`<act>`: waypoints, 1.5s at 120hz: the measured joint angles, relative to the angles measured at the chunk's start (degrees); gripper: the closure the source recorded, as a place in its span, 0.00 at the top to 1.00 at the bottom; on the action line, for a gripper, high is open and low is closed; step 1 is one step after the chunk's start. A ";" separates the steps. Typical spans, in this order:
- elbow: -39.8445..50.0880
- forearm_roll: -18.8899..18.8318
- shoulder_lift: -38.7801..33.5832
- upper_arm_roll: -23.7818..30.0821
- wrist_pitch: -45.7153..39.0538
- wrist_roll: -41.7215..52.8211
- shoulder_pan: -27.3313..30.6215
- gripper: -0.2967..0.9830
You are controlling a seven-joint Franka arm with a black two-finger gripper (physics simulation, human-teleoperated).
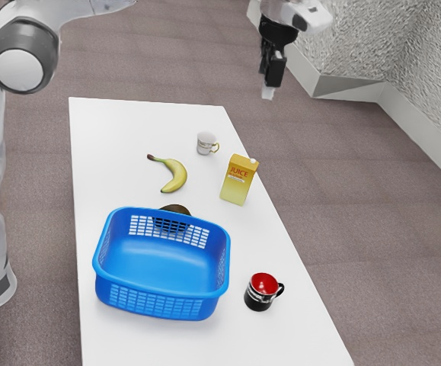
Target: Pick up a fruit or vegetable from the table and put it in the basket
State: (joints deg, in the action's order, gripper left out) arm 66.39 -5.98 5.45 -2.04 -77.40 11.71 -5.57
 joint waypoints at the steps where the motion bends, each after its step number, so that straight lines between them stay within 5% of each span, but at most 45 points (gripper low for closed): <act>1: 0.11 0.05 0.11 0.02 0.07 0.02 -0.05 0.77; 57: 7.20 1.34 3.90 -0.04 1.67 -1.20 0.98 0.77; 74: 30.88 2.11 -8.28 -0.31 -5.48 -4.61 -1.20 0.77; 104: 56.16 10.62 -19.33 -2.50 -25.13 -7.80 2.21 0.77; 154: 60.49 22.47 -17.63 -2.65 -35.43 -7.87 3.63 0.77; 164: 60.28 21.62 -17.57 -2.56 -35.48 -7.77 3.97 0.77; 180: 58.99 11.82 -17.55 -0.05 -35.99 -7.66 3.79 0.77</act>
State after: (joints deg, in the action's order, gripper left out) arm 125.37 5.83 -12.11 -2.09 -113.39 4.05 -1.78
